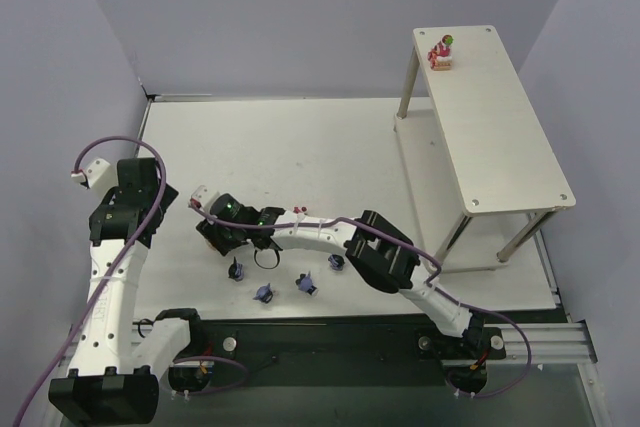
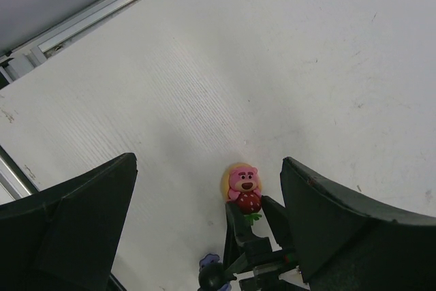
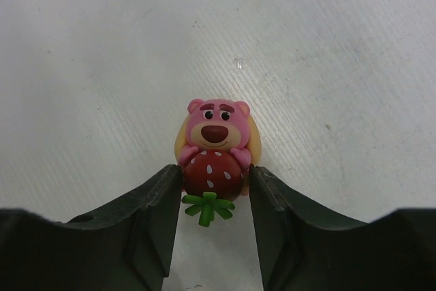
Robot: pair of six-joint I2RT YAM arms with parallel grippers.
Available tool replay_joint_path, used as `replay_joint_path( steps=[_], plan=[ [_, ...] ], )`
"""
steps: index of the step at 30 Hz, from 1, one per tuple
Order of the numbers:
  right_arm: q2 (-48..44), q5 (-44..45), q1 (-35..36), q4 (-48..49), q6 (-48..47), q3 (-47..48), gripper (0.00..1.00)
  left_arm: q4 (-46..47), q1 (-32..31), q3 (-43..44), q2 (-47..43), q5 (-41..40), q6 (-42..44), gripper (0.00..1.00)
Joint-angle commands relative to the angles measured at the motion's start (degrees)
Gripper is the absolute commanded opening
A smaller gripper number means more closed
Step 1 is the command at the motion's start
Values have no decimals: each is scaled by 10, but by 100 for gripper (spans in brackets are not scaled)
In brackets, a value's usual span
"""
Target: Place and organize the plastic toys onto the shelf
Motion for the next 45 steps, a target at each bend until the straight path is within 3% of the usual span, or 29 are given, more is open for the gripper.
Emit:
replay_joint_path(
  steps=[1, 2, 3, 5, 6, 14, 20, 25, 30, 37, 45],
  plan=[
    [-4, 20, 4, -1, -4, 13, 36, 16, -2, -5, -4, 8, 8, 97],
    [-4, 24, 5, 1, -6, 14, 31, 17, -2, -5, -4, 10, 9, 97],
    [-3, 27, 6, 1, -9, 16, 17, 19, -2, -6, -4, 12, 9, 97],
    [-3, 31, 7, -2, -10, 20, 1, 20, -2, -6, -3, 14, 11, 97],
    [-3, 33, 7, -3, -12, 20, 0, 23, -2, -7, -3, 17, 13, 97],
    [-81, 60, -3, 9, 5, -20, 0, 33, -2, -5, -2, 27, 19, 97],
    [-169, 83, -35, -41, 9, -11, 0, 45, -2, 8, 0, 38, 23, 97],
    [-259, 103, -85, -121, 24, -6, 0, 72, -12, 12, -1, 68, 54, 97],
    [-348, 166, -126, -230, 17, 44, 0, 136, -31, -13, 0, 174, 109, 97],
    [-433, 257, -209, -393, 19, 118, 0, 205, -60, -33, 24, 263, 135, 96],
    [-495, 319, -312, -492, 3, 126, 0, 230, -82, -25, 65, 281, 143, 93]
  ],
)
